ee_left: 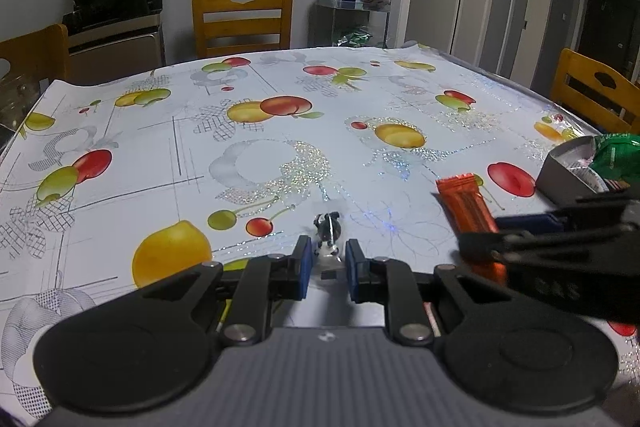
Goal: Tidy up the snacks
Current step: 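Grasp the small white item with the left tool while the right tool grasps the orange bar, then carry the small item and orange bar over the gray box with both tools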
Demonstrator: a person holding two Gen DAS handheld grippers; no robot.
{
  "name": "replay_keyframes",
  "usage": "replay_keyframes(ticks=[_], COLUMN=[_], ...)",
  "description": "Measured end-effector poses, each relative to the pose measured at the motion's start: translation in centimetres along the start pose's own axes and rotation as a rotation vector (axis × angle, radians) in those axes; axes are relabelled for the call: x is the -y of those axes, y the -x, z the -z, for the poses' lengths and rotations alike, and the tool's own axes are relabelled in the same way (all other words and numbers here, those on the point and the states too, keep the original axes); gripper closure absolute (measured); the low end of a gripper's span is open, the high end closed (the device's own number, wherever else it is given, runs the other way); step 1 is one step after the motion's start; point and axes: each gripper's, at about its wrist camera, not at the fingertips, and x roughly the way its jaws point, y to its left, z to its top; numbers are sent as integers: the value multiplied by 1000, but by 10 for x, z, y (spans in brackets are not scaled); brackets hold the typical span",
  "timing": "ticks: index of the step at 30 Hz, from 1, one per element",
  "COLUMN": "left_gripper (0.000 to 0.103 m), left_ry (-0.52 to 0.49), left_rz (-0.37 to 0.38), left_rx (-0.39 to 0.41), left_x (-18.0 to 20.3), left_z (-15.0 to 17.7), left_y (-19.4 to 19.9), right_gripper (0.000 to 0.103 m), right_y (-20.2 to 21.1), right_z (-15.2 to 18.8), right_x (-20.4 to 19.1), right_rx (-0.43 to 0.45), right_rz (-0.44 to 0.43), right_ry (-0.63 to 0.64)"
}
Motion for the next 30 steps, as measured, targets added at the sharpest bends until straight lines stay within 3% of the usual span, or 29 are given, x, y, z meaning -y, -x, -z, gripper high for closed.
replay_keyframes(ticks=[10,22,30], left_gripper=[88,88,88], left_ry=[9,-153,-204], left_rz=[32,103,168], left_rx=[1,-7,-11], left_x=[-2,39,60], left_z=[1,7,12], left_y=[0,7,12], right_gripper=[77,77,74], right_y=[50,87,89], right_z=[45,85,89], right_x=[19,31,47], right_rx=[-29,16,28], right_rz=[-59,-51,-94], right_ry=[76,235,154])
